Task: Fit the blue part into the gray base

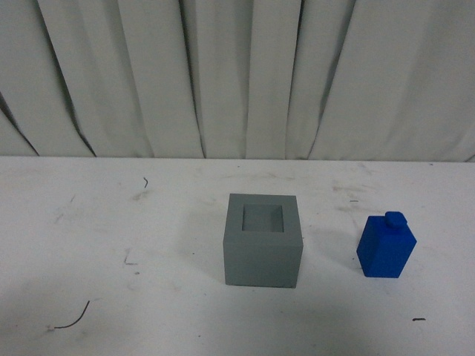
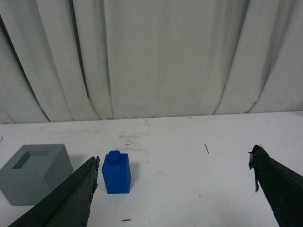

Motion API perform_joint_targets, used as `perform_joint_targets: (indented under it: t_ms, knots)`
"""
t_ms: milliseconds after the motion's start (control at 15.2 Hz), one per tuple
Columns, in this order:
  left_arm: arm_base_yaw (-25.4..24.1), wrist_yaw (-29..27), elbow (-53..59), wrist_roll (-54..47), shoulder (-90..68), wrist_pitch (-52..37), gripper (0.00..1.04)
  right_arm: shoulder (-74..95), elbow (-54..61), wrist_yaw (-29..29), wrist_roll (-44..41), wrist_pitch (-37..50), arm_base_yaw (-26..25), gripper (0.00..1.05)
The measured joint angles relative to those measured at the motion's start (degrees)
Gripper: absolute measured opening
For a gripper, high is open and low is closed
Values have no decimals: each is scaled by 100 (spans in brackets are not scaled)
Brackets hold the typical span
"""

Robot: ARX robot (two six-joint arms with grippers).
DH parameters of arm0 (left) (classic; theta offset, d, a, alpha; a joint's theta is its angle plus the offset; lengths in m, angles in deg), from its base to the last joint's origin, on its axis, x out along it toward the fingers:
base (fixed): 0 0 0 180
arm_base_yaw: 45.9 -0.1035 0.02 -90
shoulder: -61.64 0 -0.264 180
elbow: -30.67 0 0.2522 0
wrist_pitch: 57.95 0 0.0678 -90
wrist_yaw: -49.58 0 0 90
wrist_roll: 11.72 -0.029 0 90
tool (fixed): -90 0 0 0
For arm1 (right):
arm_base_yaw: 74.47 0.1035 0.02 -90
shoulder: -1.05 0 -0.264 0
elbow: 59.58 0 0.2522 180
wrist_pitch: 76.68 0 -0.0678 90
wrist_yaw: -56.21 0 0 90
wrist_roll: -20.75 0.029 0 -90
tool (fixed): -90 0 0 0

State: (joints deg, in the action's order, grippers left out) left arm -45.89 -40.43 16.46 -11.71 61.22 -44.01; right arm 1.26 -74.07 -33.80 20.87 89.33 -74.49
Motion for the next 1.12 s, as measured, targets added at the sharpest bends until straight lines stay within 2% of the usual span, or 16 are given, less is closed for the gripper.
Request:
perform_joint_targets:
  t_ms: [1117]
  knots:
    - [0, 0, 0, 0, 0, 0, 98, 0, 0, 0, 2, 0, 0, 98]
